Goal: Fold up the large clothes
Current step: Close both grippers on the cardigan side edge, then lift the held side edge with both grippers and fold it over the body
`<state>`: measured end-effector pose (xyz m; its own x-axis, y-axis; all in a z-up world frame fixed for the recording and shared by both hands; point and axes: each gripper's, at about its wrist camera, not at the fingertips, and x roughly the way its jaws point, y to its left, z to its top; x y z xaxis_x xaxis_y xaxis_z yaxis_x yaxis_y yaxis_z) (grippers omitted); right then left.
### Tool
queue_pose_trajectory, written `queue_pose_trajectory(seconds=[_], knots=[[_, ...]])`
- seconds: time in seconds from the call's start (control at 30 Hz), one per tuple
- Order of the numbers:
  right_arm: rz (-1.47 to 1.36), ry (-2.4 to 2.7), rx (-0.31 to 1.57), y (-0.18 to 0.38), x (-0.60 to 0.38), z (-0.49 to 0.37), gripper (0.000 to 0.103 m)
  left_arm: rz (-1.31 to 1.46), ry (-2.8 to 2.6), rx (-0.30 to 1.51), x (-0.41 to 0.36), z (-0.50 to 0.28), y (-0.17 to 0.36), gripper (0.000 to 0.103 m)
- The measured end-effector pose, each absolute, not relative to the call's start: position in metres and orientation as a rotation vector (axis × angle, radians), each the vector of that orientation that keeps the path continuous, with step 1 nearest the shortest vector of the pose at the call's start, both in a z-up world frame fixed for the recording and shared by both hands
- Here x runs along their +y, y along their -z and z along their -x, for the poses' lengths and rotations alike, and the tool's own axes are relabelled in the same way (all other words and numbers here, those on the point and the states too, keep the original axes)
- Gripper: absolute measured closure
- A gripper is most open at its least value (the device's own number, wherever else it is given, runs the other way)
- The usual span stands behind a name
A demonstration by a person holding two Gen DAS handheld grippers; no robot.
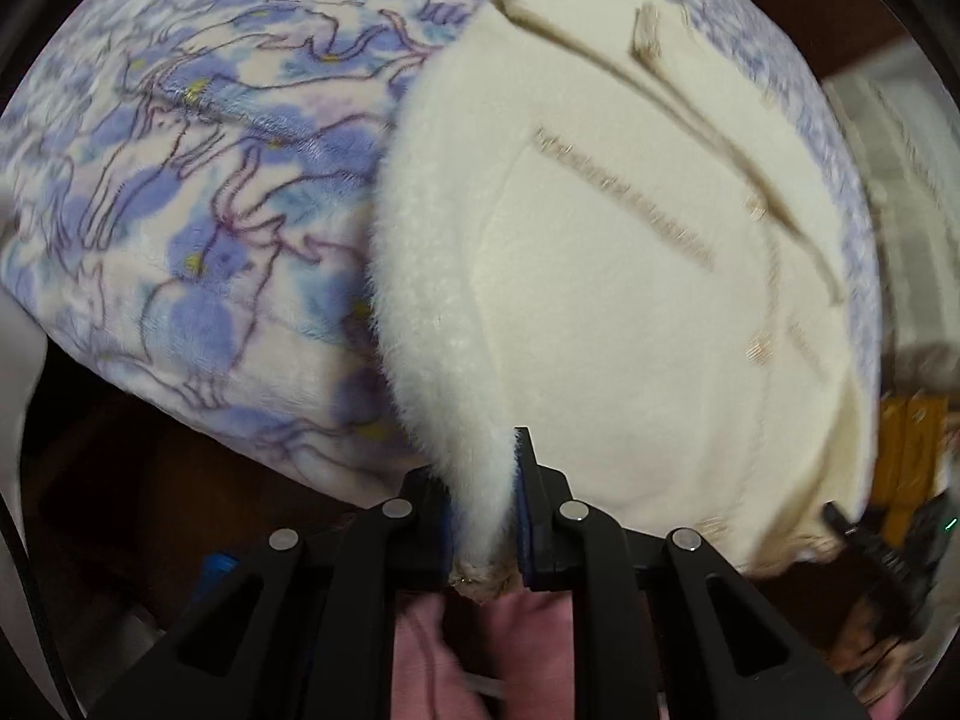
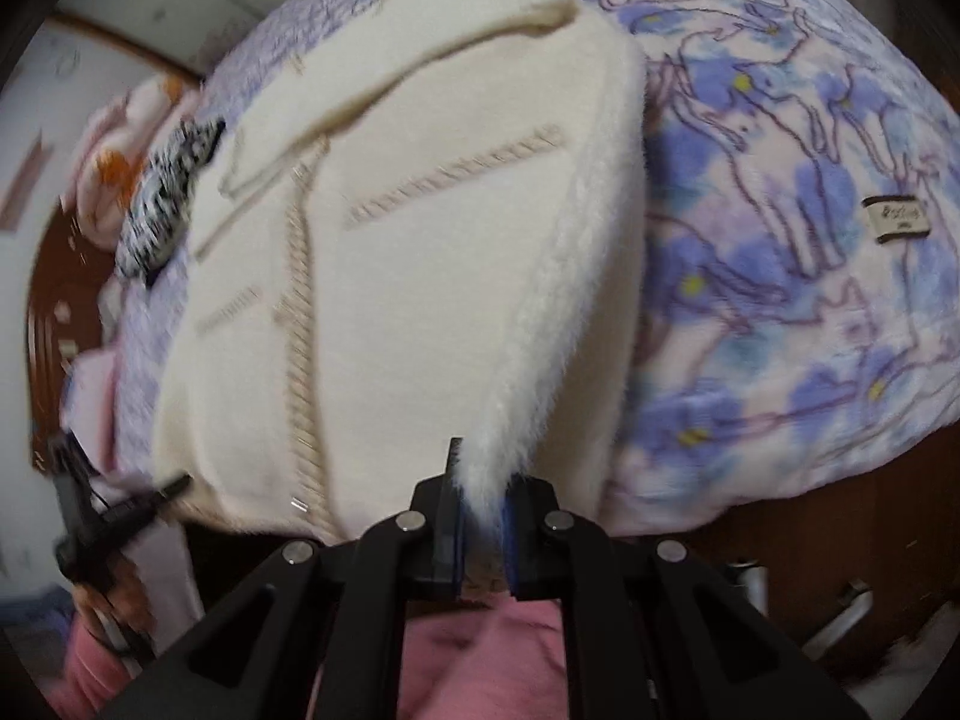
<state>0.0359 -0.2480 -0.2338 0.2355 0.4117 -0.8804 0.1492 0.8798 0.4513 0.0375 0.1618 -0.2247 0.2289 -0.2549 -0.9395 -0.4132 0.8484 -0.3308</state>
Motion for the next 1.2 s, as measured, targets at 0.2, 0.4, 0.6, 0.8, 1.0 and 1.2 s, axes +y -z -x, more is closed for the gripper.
queue_pose_trajectory(seconds=[0.2,0.4,0.6,0.8,1.0,1.2], knots=[[-0.704,-0.246,1.228,0.209,-0.237,-0.053,0.095,0.679,-0.051,1.291,0.155,-0.058,0.174,0.092],[-0.820,-0.356,1.165,0.182,-0.241,-0.078,0.095,0.790,-0.025,1.188,0.150,-0.096,0.126,0.093],[-0.806,-0.452,1.115,0.142,-0.255,-0.130,0.095,0.845,-0.042,1.037,0.152,-0.139,0.086,0.093],[-0.817,-0.498,1.033,0.102,-0.281,-0.176,0.096,0.897,-0.076,0.922,0.164,-0.173,0.043,0.093],[-0.895,-0.461,0.921,0.078,-0.320,-0.208,0.096,0.894,-0.134,0.818,0.182,-0.210,0.016,0.093],[-0.897,-0.395,0.827,0.064,-0.348,-0.241,0.096,0.861,-0.167,0.769,0.201,-0.254,0.006,0.092]])
